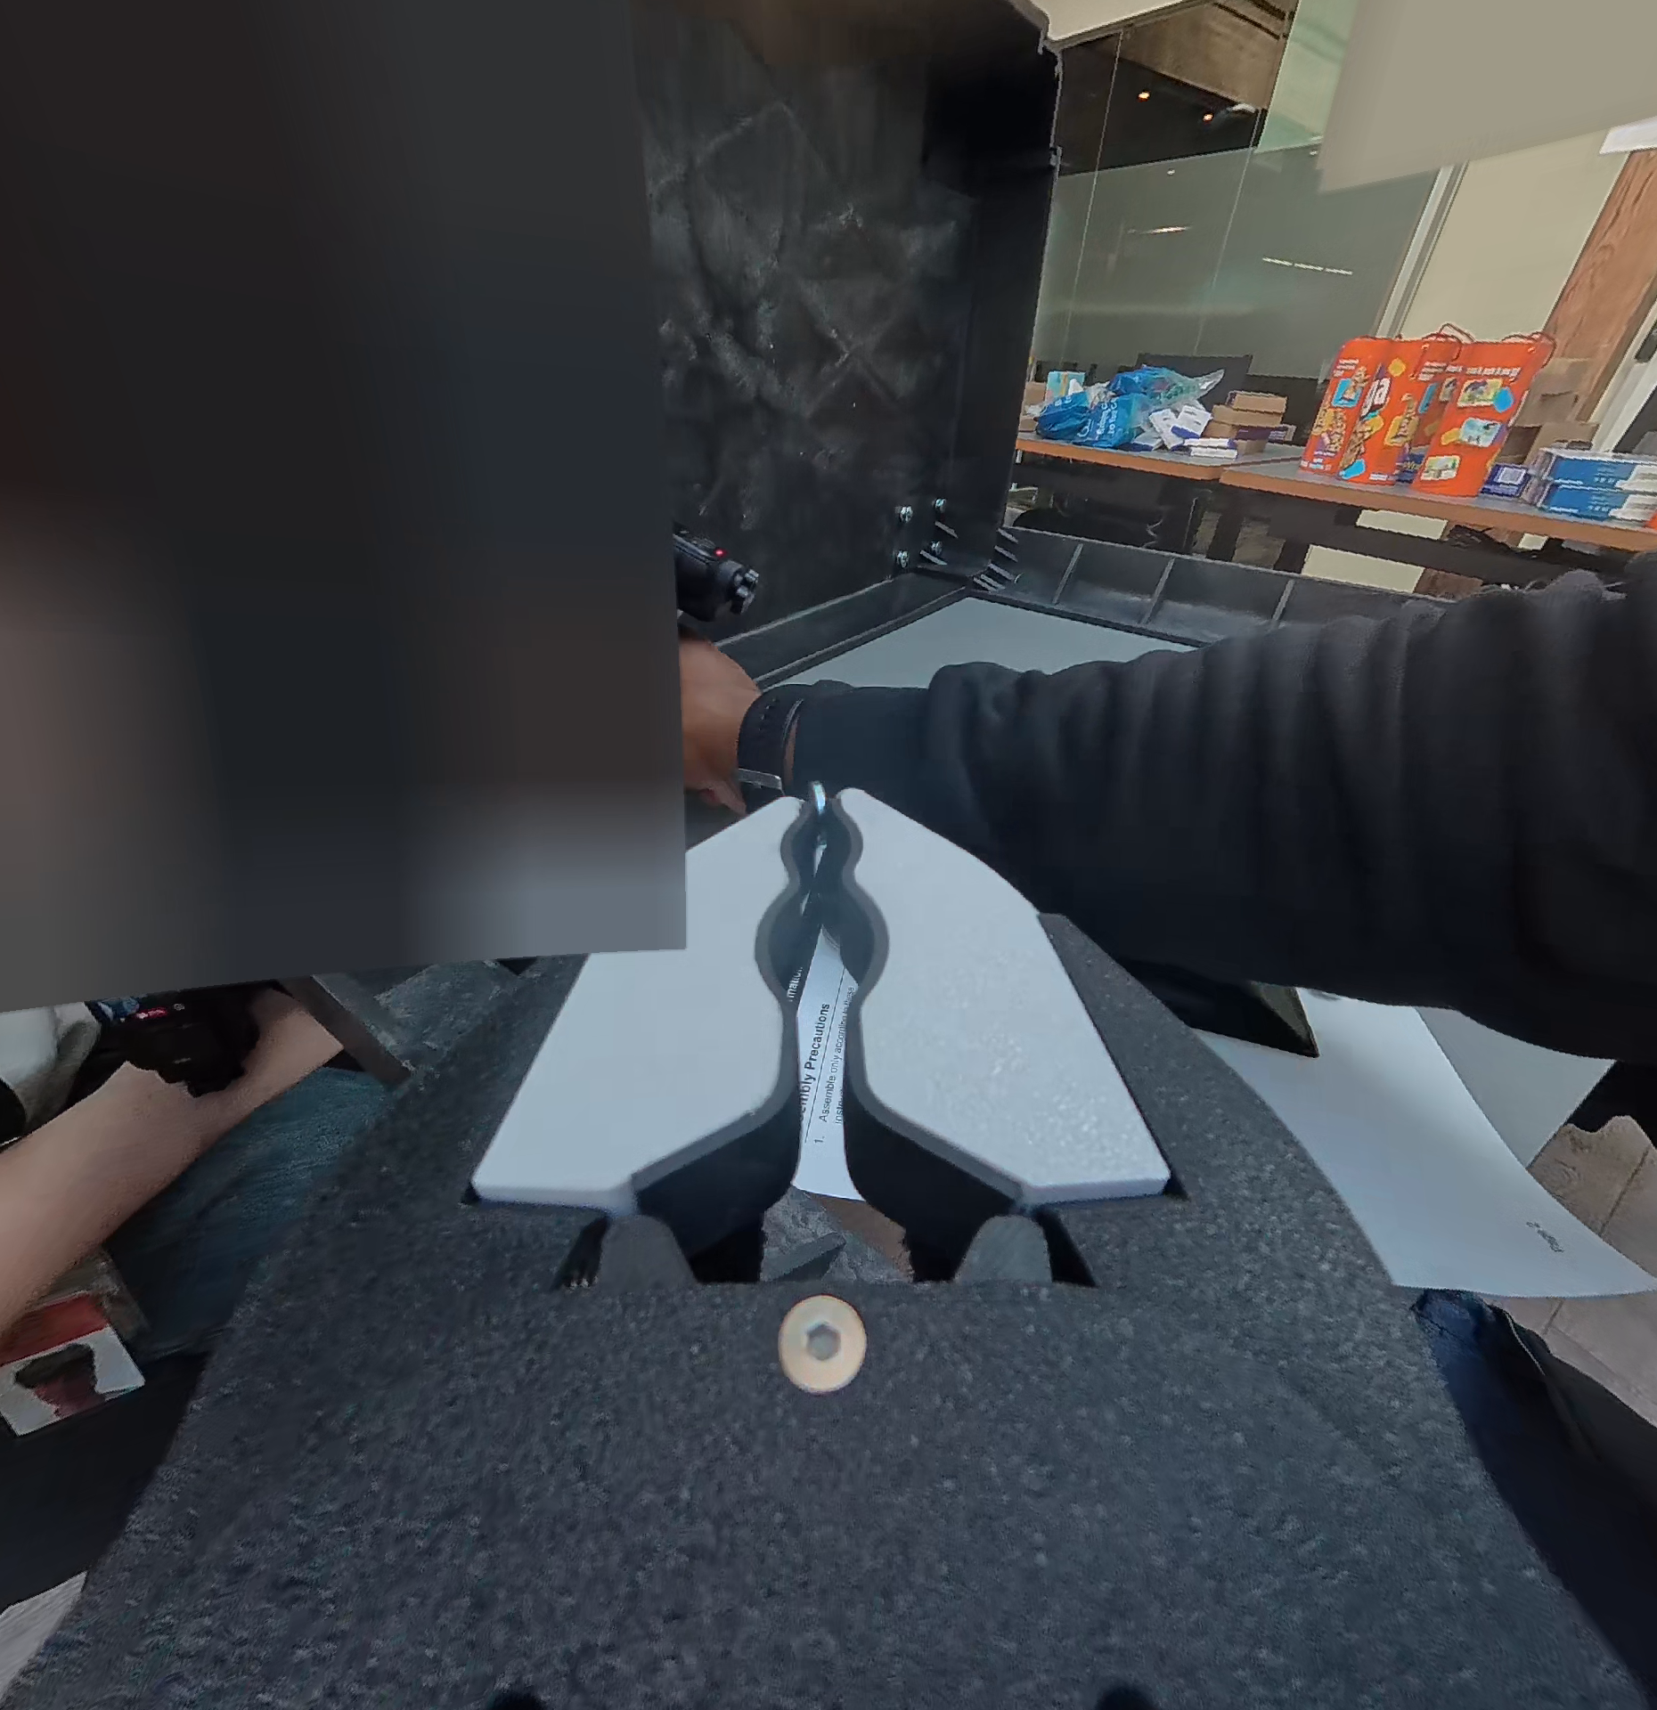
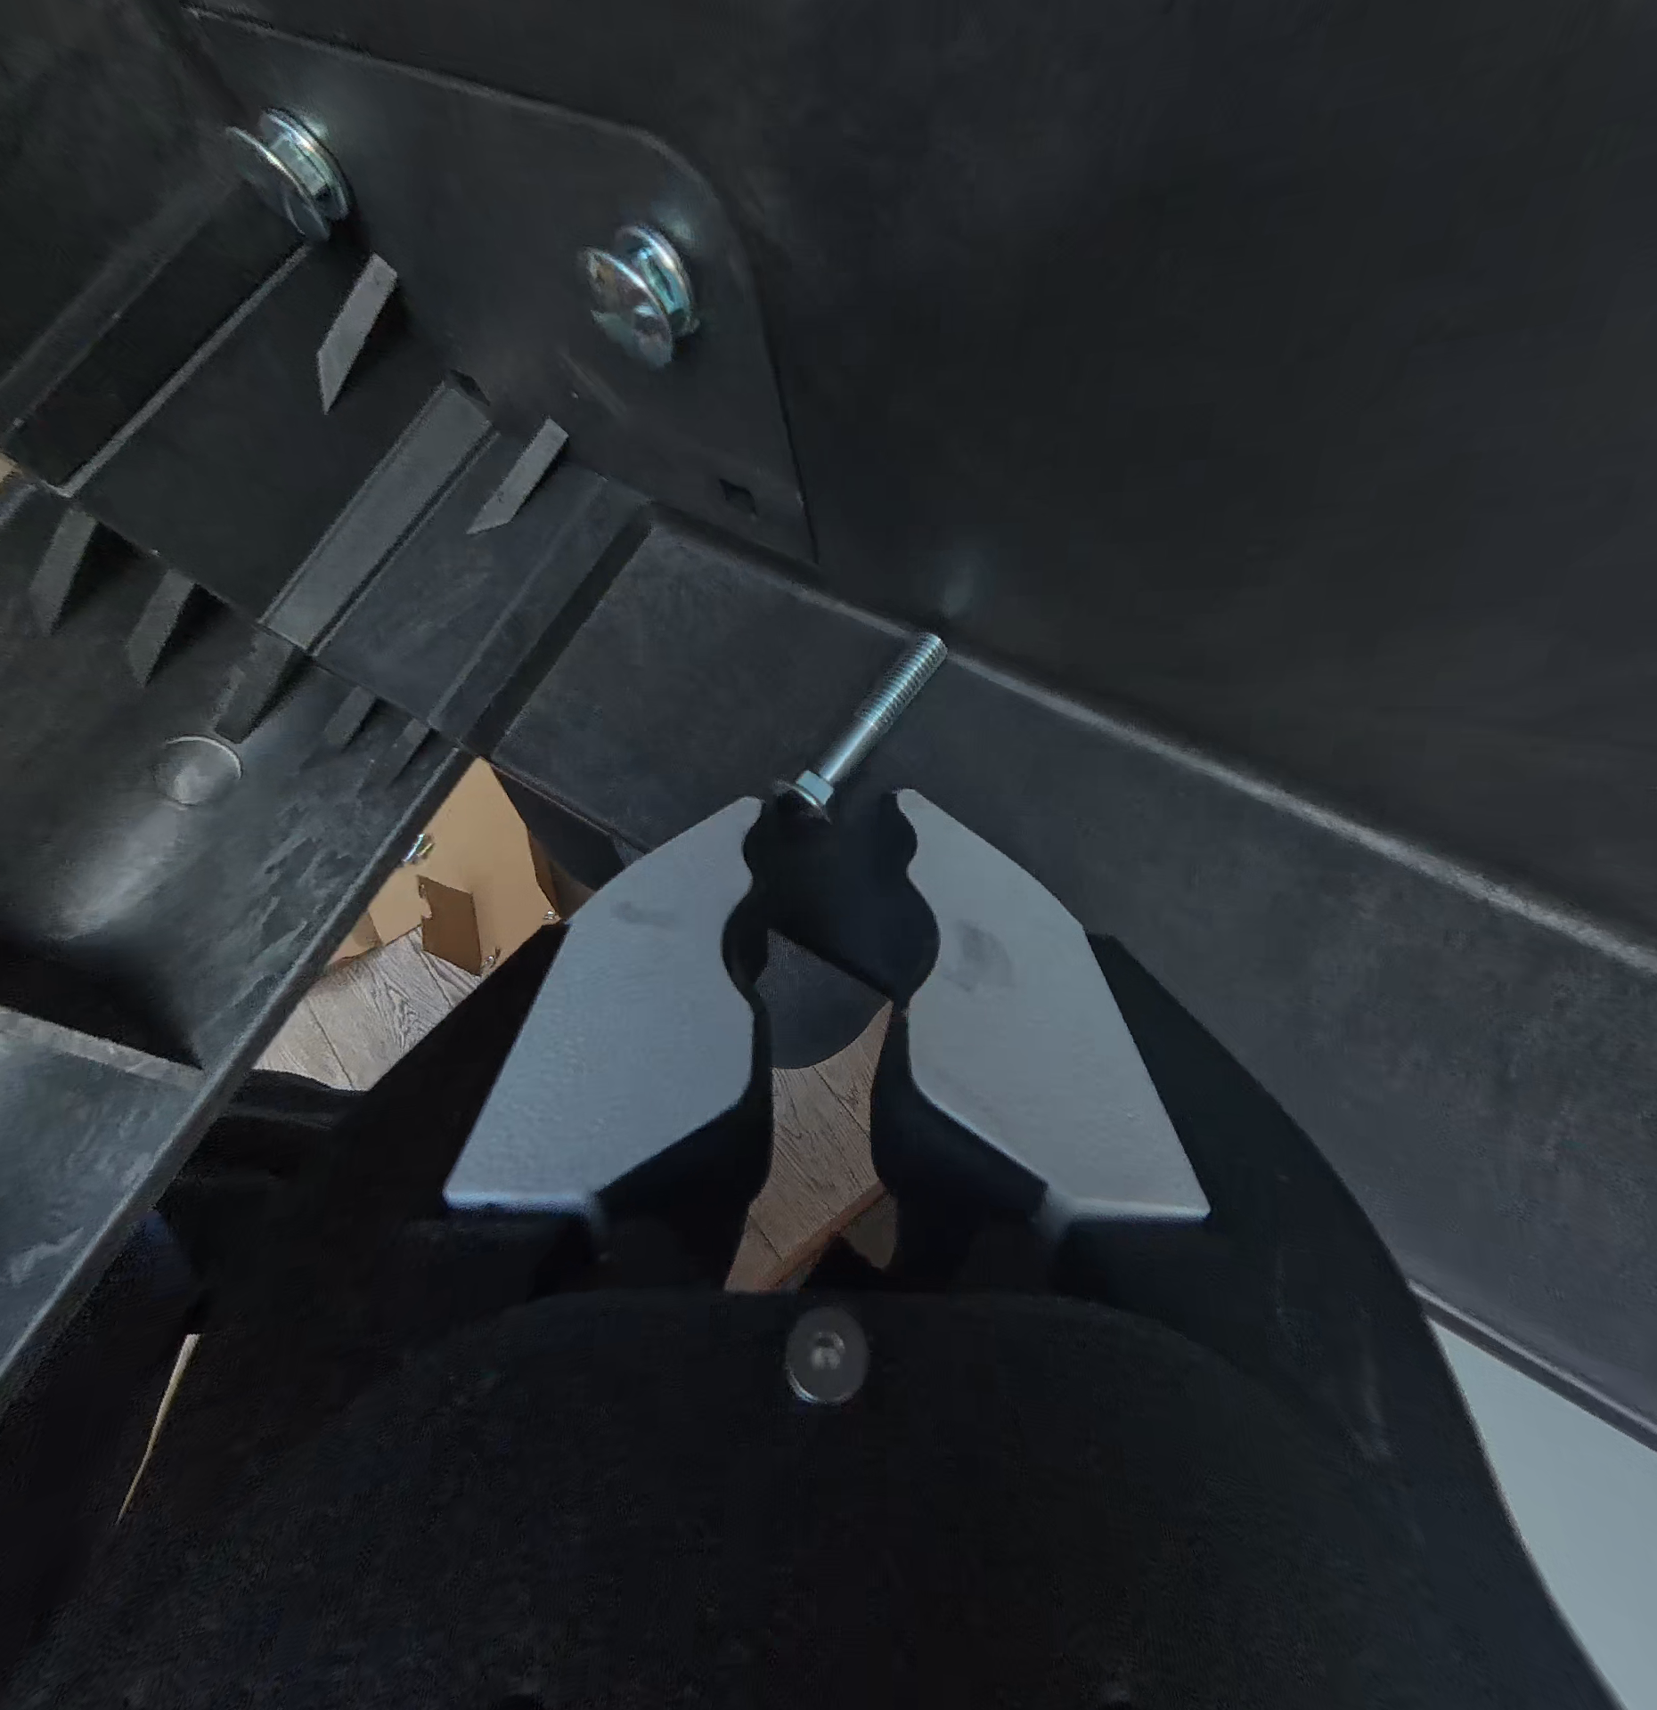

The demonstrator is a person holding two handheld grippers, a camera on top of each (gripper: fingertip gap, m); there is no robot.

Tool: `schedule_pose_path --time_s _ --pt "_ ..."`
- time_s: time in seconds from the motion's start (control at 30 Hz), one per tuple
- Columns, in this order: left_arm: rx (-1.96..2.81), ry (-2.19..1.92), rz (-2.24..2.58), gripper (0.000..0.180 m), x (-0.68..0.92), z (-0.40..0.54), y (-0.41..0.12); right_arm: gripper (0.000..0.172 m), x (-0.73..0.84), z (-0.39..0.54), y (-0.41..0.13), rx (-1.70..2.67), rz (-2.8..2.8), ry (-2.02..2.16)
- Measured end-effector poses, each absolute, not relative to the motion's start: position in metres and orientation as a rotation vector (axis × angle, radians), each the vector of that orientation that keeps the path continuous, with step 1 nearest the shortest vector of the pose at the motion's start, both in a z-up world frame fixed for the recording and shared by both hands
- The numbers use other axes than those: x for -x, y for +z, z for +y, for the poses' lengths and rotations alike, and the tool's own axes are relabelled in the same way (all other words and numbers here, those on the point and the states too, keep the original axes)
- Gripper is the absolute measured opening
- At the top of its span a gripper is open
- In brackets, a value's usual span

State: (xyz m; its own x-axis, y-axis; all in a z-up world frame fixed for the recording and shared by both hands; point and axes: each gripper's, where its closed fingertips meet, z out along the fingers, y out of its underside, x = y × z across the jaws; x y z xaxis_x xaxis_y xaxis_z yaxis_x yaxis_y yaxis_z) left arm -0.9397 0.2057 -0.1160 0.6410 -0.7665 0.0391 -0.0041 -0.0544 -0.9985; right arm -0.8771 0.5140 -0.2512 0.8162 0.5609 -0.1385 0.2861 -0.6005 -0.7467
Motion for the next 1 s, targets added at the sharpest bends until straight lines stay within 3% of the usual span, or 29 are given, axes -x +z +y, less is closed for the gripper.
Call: schedule_pose_path --time_s 0.3,0.4,0.47,0.67,1.0 --pt "1.523 -0.684 0.672 0.002 0.941 0.206 -0.11 0.034 0.87 0.514 -0.249 2.275 -0.577 0.497" --pt "1.53 -0.676 0.685 0.002 0.939 0.203 -0.109 0.028 0.869 0.519 -0.25 2.289 -0.59 0.457" --pt "1.533 -0.674 0.697 0.002 0.938 0.201 -0.108 0.015 0.864 0.521 -0.252 2.304 -0.614 0.392" --pt "1.531 -0.677 0.717 0.001 0.932 0.202 -0.1 0.014 0.854 0.508 -0.249 2.337 -0.654 0.478" --pt "1.536 -0.61 0.917 0.002 0.867 0.223 -0.094 0.013 0.838 0.323 -0.147 1.785 -0.943 1.02"
